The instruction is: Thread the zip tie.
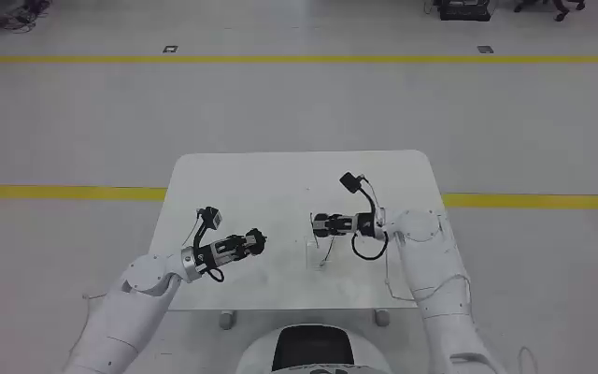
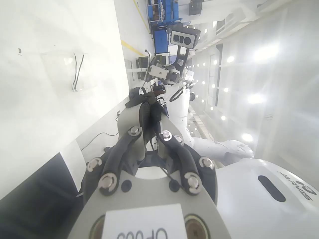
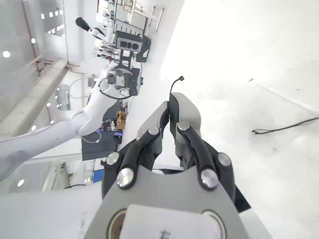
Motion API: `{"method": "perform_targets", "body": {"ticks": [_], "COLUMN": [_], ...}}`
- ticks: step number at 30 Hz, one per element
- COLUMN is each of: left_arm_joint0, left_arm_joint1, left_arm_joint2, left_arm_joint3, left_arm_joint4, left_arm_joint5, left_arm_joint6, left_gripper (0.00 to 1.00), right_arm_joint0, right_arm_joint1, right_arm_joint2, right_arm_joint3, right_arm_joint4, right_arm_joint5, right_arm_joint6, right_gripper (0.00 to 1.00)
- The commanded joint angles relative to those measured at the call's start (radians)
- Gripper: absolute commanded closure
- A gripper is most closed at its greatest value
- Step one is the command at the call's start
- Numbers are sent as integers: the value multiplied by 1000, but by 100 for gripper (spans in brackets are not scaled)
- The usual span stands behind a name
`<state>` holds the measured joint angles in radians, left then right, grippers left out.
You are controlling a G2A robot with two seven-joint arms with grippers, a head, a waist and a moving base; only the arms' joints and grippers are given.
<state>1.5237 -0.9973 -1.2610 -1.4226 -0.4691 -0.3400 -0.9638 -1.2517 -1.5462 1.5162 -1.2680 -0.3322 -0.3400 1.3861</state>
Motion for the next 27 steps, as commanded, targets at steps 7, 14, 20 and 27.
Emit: {"method": "perform_targets", "body": {"ticks": [7,14,20,27], "left_arm_joint0": [0,0,0,0], "left_arm_joint1": [0,0,0,0], "left_arm_joint2": [0,0,0,0], "left_arm_joint3": [0,0,0,0], "left_arm_joint4": [0,0,0,0], "left_arm_joint5": [0,0,0,0], "left_arm_joint6": [0,0,0,0], "left_gripper": [100,100,100,100], "right_arm_joint0": [40,79,109,132], "right_arm_joint1": [71,132,170,189], "right_arm_joint2": [-106,-224,-328,-388], "right_arm_joint3": [72,122,164,197], "right_arm_joint4": [258,442,581,614], "right_arm_joint5": [0,0,0,0], "right_arm_joint6": [4,4,4,4], "right_gripper": [100,100,100,100]}}
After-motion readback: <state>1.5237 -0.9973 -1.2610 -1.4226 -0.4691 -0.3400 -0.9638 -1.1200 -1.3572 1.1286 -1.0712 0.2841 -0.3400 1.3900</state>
